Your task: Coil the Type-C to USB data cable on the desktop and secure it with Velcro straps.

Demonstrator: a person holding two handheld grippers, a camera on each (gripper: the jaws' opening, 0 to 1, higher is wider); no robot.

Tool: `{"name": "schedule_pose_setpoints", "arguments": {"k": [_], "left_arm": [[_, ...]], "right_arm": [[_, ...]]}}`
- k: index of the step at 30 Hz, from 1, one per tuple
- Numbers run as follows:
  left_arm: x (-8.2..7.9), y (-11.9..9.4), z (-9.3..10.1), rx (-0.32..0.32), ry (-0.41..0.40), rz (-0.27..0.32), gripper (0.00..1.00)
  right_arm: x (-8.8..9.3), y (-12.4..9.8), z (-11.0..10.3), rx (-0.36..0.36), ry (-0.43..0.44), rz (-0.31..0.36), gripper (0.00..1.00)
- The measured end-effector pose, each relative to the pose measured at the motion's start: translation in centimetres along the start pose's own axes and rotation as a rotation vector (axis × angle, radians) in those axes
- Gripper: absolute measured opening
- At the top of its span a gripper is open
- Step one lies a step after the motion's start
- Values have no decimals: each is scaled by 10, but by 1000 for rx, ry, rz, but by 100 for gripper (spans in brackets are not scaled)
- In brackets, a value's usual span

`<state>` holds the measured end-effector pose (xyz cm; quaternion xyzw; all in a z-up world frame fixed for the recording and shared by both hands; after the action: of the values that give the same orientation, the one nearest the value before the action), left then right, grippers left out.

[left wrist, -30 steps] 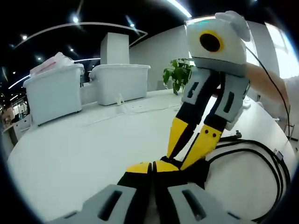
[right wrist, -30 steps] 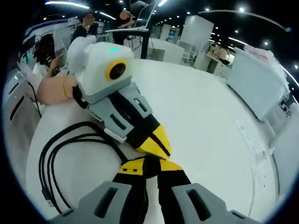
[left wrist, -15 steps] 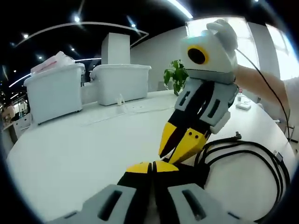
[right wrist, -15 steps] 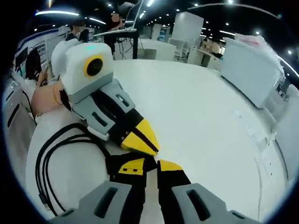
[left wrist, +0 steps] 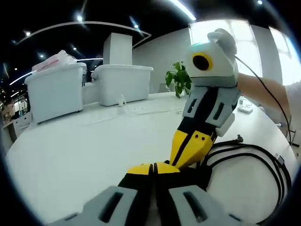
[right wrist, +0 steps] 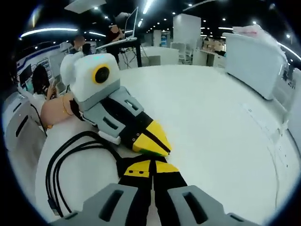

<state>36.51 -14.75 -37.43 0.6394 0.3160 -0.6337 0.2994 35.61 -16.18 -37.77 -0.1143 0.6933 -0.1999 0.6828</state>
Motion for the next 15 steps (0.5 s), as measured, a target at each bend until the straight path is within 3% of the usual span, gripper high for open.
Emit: {"name": "schedule_pose_setpoints", "arguments": {"k": [12, 15], "left_arm": [[0, 0, -1, 3, 23, -9, 4], [0, 1, -2, 3, 28, -11, 4]], "right_arm": [[-2, 3, 16, 55, -27, 35, 7], [-4, 0, 23, 86, -137, 41, 9]]}}
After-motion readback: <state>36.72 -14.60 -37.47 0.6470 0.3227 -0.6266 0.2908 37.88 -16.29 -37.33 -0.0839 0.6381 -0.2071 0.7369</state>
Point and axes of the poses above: the point that each gripper's makers call its tool centre point, and the gripper's own axes: y roughly forward along the fingers, z roughly to its right, x roughly out of its underside, the point moved 1 cm from there along -y, roughly backward along the fingers, and after that the axes turned 15 degrees about z, right-handed, at the moved point
